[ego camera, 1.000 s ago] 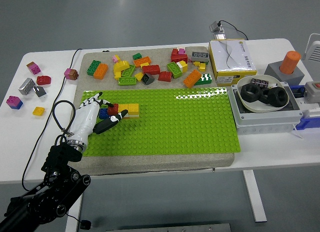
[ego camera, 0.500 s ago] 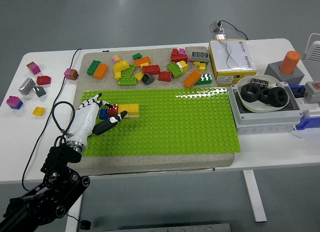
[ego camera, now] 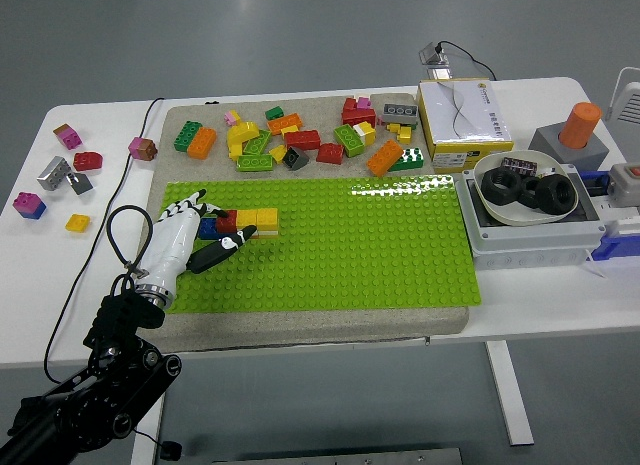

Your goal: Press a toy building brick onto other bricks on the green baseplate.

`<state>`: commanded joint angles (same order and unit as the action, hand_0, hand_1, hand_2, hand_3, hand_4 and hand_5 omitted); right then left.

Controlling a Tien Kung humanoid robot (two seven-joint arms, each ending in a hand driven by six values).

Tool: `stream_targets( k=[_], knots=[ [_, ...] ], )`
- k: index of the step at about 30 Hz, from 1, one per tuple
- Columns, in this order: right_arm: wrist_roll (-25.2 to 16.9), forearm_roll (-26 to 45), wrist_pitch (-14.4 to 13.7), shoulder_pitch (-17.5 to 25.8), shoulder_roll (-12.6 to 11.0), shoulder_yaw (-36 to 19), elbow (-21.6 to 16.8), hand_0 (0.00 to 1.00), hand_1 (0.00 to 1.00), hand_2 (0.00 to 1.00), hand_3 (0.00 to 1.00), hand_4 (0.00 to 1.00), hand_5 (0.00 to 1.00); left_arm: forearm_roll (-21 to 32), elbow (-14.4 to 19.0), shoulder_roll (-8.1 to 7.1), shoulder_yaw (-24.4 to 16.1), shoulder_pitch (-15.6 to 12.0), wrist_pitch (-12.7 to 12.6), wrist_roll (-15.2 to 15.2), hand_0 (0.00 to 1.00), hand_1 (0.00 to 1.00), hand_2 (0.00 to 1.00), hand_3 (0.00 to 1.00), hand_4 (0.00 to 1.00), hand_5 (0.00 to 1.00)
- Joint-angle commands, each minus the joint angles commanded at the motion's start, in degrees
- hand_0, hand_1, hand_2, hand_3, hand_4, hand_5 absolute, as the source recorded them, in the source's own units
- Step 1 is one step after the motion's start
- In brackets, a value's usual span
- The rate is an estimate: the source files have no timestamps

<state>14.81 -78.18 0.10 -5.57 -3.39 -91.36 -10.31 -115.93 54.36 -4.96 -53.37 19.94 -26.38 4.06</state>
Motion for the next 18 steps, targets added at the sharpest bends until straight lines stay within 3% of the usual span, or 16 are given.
stream_targets(
  k=[18],
  knots=[
    [-0.07,0.03,-0.13,0.05,-0.30,-0.15,0.00,0.592,0.593,0.663,0.662,0.661,0.832,-0.19,0.07,0.06,-0.39,-0.34,-0.28,-0.13,0.998,0.973,0.986,0.647,0.998,0.998]
  ],
)
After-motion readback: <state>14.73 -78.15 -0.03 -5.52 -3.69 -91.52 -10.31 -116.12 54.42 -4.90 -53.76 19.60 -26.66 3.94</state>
